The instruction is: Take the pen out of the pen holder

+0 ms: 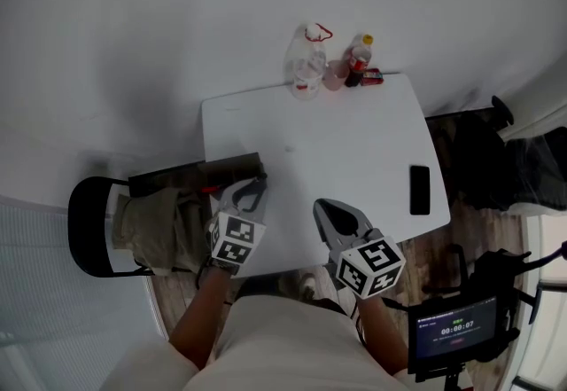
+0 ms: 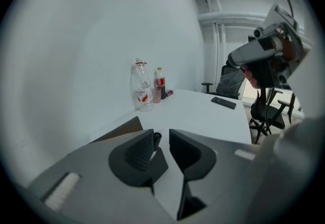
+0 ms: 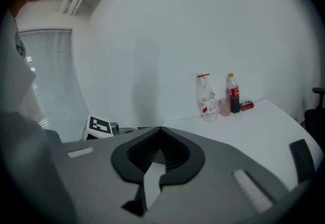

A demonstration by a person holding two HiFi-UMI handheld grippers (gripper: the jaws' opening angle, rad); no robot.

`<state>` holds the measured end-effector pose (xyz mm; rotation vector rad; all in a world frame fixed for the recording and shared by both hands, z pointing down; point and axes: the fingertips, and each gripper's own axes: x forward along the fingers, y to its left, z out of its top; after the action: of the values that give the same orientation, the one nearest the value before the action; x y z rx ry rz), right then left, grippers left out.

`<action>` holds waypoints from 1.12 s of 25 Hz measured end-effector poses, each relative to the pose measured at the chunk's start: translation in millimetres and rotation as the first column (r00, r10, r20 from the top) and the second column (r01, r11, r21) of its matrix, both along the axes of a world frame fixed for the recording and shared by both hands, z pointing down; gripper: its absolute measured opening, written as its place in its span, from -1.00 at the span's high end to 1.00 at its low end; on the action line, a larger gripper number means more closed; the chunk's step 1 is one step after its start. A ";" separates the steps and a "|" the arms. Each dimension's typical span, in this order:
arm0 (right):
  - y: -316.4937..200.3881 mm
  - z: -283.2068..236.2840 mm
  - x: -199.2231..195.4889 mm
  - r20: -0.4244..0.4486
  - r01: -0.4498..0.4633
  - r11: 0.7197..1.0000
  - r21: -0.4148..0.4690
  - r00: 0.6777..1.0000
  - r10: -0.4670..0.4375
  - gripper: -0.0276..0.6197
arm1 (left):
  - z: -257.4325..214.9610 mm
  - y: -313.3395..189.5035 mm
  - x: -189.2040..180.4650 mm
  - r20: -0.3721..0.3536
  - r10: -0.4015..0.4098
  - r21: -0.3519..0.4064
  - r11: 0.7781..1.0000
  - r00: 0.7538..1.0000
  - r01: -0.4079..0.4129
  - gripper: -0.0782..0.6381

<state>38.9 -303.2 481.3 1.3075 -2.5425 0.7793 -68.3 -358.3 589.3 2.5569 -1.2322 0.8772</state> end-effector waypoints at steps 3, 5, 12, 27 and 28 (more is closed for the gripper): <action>-4.2 5.0 -2.6 -0.010 0.000 1.000 -0.013 1.000 0.000 0.91 | 12.6 -5.3 1.1 0.039 0.024 -0.020 1.000 0.999 -0.023 0.50; -7.1 8.2 -4.1 -0.016 -0.001 1.000 -0.021 1.000 0.001 0.91 | 19.1 -8.7 1.2 0.057 0.034 -0.031 0.999 0.998 -0.033 0.50; -13.8 18.0 -7.6 -0.024 -0.005 0.999 -0.048 1.000 0.003 0.91 | 36.9 -19.0 3.1 0.083 0.062 -0.068 0.996 0.995 -0.056 0.49; -11.9 23.5 -2.6 -0.020 -0.026 0.997 -0.075 1.000 0.024 0.91 | 49.5 -23.7 6.7 0.099 0.077 -0.085 0.994 0.992 -0.069 0.49; -11.7 23.8 -2.8 -0.020 -0.025 0.997 -0.076 1.000 0.024 0.91 | 49.8 -23.8 7.0 0.100 0.078 -0.086 0.994 0.992 -0.070 0.50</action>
<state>36.1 -314.9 505.1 1.3181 -2.4609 0.8552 -61.3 -382.2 639.1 2.5355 -1.1095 1.0645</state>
